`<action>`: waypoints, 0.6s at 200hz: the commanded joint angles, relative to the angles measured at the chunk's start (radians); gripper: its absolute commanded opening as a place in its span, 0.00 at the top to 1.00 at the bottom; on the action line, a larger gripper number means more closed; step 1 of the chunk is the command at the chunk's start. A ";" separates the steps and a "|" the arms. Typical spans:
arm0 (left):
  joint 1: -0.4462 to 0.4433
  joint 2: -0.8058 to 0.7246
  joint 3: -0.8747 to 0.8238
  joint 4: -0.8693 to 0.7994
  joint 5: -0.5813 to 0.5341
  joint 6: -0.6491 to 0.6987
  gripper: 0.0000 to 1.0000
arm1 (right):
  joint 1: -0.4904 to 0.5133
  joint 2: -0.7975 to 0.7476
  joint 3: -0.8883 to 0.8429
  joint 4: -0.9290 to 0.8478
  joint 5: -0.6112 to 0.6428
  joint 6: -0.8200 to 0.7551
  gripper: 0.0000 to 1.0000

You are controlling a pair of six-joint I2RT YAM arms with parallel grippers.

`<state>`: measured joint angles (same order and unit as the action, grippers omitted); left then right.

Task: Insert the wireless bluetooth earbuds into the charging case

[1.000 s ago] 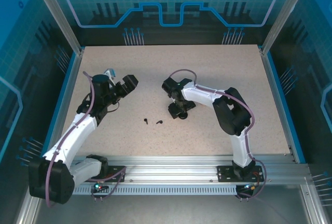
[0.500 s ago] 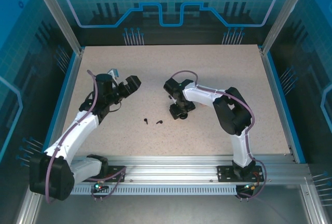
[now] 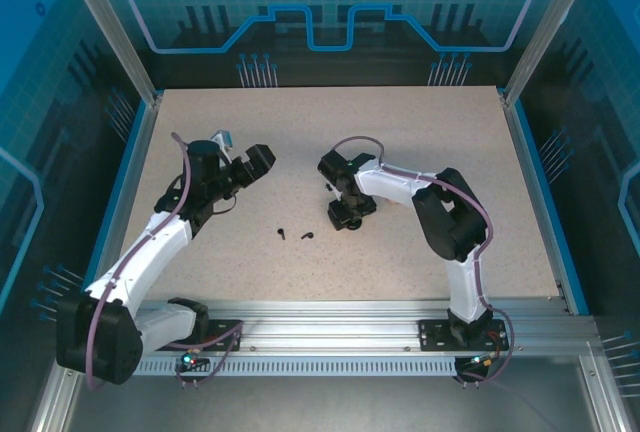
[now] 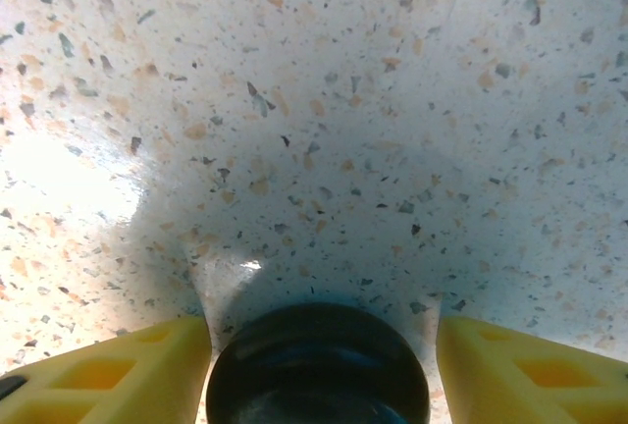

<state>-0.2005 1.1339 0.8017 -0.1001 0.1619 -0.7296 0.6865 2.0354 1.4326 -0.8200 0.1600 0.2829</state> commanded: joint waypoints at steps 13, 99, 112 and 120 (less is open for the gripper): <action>-0.014 0.009 0.031 -0.002 -0.010 0.019 0.01 | 0.003 -0.006 -0.034 -0.067 -0.004 -0.011 0.37; -0.023 0.012 0.038 0.000 -0.017 0.019 0.01 | 0.031 -0.016 -0.028 -0.103 0.013 -0.021 0.45; -0.026 0.013 0.039 -0.001 -0.019 0.021 0.01 | 0.038 -0.017 -0.025 -0.113 0.024 -0.020 0.46; -0.028 0.015 0.038 0.000 -0.020 0.021 0.01 | 0.042 -0.016 -0.022 -0.121 0.029 -0.019 0.45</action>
<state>-0.2150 1.1439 0.8093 -0.1005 0.1543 -0.7300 0.7067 2.0296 1.4284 -0.8268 0.1764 0.2790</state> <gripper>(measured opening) 0.987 0.547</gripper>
